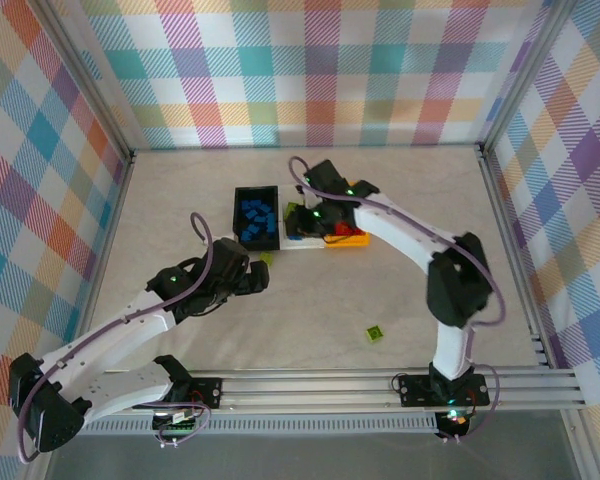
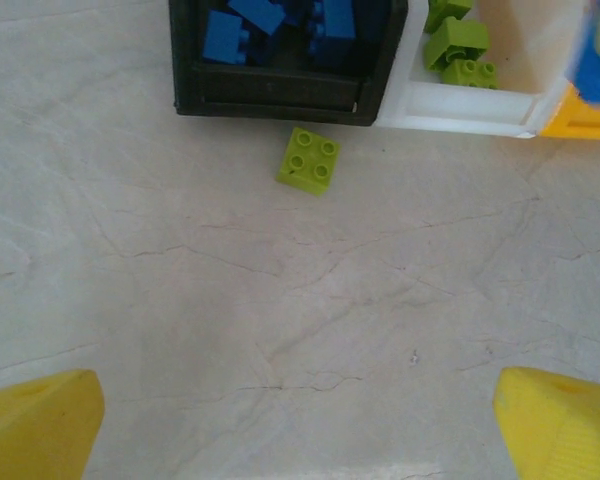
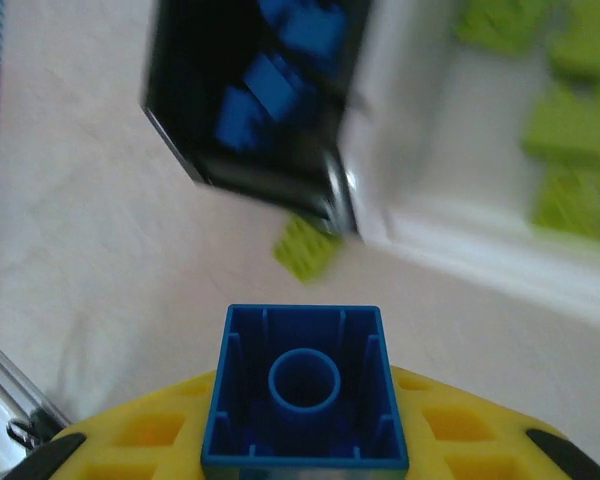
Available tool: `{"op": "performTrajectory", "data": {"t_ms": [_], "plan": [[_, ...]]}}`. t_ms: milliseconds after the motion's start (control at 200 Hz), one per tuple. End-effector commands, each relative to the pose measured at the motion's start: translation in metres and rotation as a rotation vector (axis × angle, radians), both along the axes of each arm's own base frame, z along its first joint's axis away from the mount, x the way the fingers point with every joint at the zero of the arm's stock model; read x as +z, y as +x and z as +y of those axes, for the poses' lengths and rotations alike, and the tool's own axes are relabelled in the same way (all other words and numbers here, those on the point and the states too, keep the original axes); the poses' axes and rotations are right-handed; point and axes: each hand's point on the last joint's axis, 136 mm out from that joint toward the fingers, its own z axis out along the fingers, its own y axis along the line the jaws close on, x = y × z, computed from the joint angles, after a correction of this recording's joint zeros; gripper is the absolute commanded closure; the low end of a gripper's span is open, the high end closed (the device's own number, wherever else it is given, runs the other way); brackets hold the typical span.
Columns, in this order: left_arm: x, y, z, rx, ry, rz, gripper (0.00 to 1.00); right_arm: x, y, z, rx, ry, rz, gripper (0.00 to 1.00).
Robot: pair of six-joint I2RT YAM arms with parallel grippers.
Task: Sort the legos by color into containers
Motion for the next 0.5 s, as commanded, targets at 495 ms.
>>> {"op": "performTrajectory", "data": {"t_ms": [495], "plan": [[0.020, -0.005, 0.018, 0.027, 0.030, -0.023, 0.00, 0.022, 0.087, 0.102, 0.142, 0.151, -0.131, 0.43]]}}
